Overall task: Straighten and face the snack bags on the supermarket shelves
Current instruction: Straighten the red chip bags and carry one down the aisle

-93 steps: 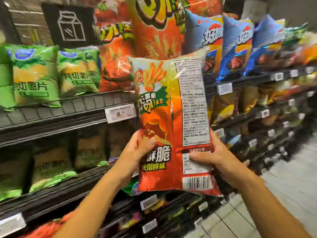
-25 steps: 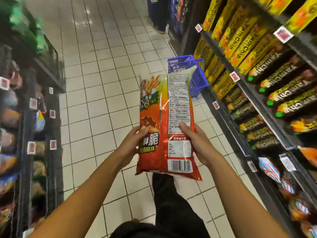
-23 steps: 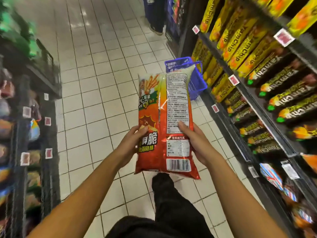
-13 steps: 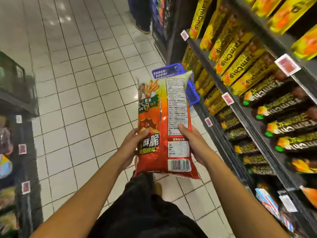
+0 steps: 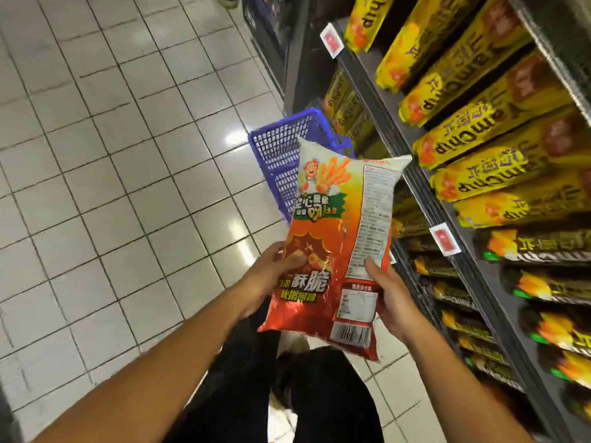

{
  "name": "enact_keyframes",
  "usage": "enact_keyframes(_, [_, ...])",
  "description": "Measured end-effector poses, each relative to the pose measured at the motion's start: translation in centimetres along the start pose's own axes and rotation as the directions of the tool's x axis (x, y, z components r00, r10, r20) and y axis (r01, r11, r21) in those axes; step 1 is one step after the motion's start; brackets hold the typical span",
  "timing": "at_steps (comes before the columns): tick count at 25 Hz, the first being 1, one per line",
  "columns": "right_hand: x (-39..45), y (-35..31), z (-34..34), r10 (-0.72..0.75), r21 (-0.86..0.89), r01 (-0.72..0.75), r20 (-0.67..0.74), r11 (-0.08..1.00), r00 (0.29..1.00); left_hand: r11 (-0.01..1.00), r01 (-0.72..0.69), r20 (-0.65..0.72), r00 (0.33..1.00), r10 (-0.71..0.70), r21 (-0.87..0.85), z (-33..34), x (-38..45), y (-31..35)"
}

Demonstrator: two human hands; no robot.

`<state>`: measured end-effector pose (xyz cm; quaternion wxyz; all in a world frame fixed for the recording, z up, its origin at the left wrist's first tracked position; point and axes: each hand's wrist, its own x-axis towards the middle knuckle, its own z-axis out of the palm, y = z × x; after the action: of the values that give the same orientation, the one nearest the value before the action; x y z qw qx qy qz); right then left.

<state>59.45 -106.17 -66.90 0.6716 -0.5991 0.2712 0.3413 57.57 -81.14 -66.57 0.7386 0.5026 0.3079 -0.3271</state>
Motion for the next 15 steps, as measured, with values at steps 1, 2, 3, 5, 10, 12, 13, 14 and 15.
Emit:
enact_keyframes(1, [1.5, 0.4, -0.9, 0.041, 0.001, -0.041, -0.015, 0.999, 0.999, 0.999, 0.039, 0.013, 0.999, -0.04, 0.005, 0.0, 2.1, -0.3])
enact_keyframes(2, [3.0, 0.7, -1.6, 0.076, 0.0, -0.076, -0.022, 0.997, 0.997, 0.997, 0.076, 0.024, 0.997, -0.077, 0.014, 0.1, 4.0, -0.6])
enact_keyframes(3, [4.9, 1.2, -2.5, 0.106, -0.01, -0.106, -0.027, 0.994, 0.994, 0.993, 0.115, 0.023, 0.993, -0.115, 0.014, 0.1, 6.2, -1.1])
enact_keyframes(5, [9.3, 2.2, -4.0, 0.15, -0.038, -0.152, -0.038, 0.988, 0.988, 0.986, 0.166, 0.008, 0.986, -0.167, 0.018, 0.1, 10.9, -2.0])
enact_keyframes(10, [21.0, 5.2, -7.4, 0.261, -0.116, -0.258, 0.013, 0.959, 0.965, 0.976, 0.212, -0.035, 0.976, -0.214, -0.051, -0.4, 20.6, -5.0])
enact_keyframes(12, [26.2, 5.7, -8.3, 0.289, -0.171, -0.277, 0.047, 0.945, 0.956, 0.97, 0.227, -0.089, 0.968, -0.235, -0.091, -0.7, 24.7, -6.1])
enact_keyframes(13, [28.8, 5.8, -8.7, 0.287, -0.203, -0.271, 0.053, 0.941, 0.957, 0.966, 0.234, -0.111, 0.963, -0.246, -0.108, -0.7, 26.8, -6.5])
enact_keyframes(14, [31.5, 5.6, -9.1, 0.275, -0.228, -0.256, 0.052, 0.939, 0.96, 0.965, 0.23, -0.123, 0.962, -0.245, -0.122, -0.7, 29.0, -6.7])
enact_keyframes(15, [34.1, 5.3, -9.3, 0.254, -0.242, -0.236, 0.047, 0.941, 0.966, 0.968, 0.215, -0.137, 0.963, -0.232, -0.129, -0.5, 31.1, -6.7])
